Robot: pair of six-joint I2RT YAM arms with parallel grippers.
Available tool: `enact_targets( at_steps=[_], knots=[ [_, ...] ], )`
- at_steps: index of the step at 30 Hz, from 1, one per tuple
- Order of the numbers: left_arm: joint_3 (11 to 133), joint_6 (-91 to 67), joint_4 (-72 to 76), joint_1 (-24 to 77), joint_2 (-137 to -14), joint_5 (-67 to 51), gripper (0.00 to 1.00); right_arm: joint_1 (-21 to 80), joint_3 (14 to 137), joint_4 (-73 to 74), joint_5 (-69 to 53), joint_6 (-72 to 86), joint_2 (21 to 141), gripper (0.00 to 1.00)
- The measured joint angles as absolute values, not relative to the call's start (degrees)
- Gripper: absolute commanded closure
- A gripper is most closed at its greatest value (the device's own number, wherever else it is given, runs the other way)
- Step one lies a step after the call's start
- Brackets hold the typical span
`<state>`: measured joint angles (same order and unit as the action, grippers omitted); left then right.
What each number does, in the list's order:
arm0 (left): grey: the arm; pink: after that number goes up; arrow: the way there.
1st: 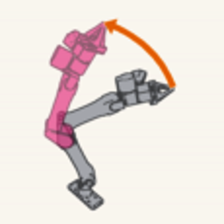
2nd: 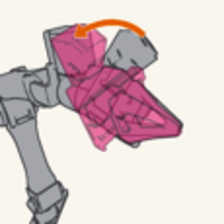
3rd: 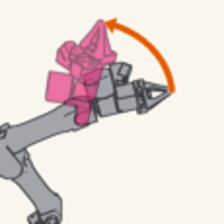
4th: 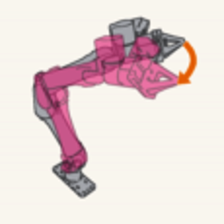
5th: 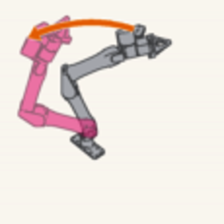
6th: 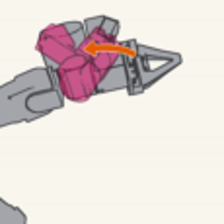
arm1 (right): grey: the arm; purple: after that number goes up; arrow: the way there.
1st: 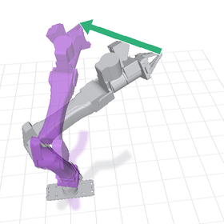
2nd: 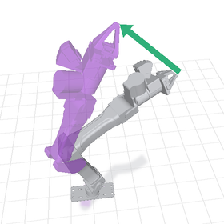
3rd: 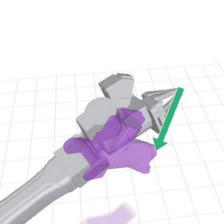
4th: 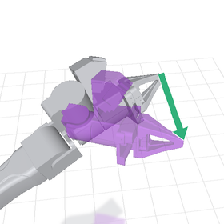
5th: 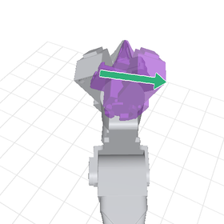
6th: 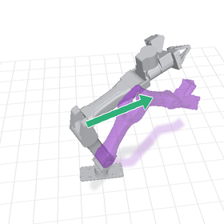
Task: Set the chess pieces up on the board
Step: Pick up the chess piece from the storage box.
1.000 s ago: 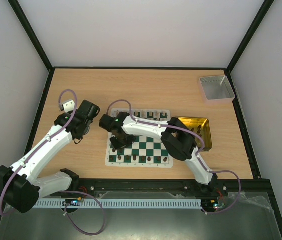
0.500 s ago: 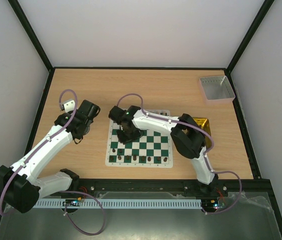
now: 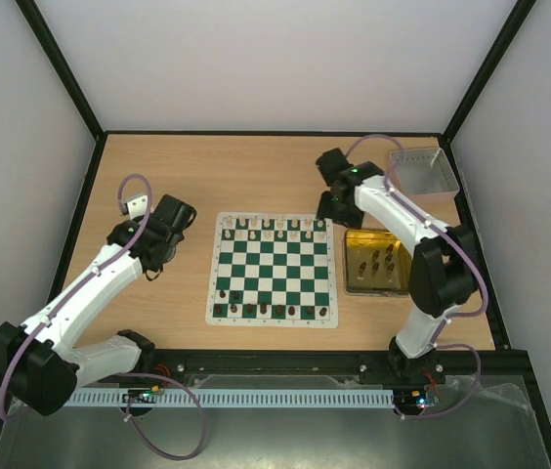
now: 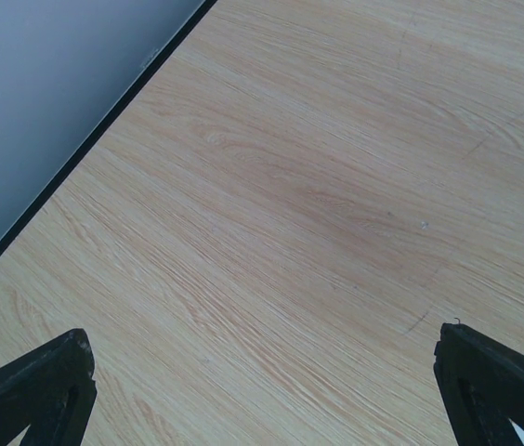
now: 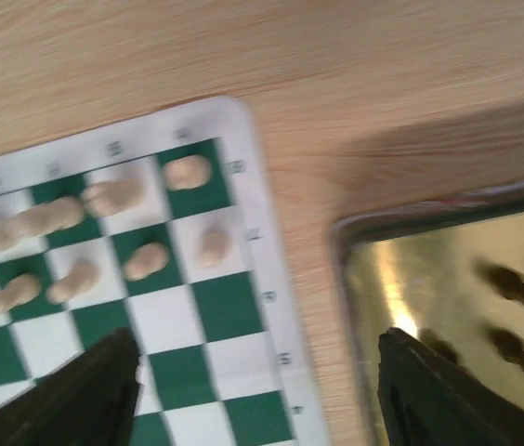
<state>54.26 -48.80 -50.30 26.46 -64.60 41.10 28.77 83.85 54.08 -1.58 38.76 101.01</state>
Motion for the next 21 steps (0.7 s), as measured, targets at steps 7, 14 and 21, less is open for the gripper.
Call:
enact_targets(
  at_steps=[7, 14, 21],
  knots=[
    [54.26, -45.74, -48.69, 26.83, -65.60, 38.11, 0.01, 19.99, 74.89, 54.30, -0.73, 40.14, 93.54, 0.47],
    [54.33, -36.36, -43.79, 29.45, -66.65, 25.02, 0.16, 14.74, 66.08, 53.19, -5.56, 40.36, 89.47, 0.48],
    [55.31, -28.88, -39.99, 29.21, -66.72, 7.40, 0.14, 14.96, 64.18, 51.96, -8.01, 40.07, 89.25, 0.42]
  ],
)
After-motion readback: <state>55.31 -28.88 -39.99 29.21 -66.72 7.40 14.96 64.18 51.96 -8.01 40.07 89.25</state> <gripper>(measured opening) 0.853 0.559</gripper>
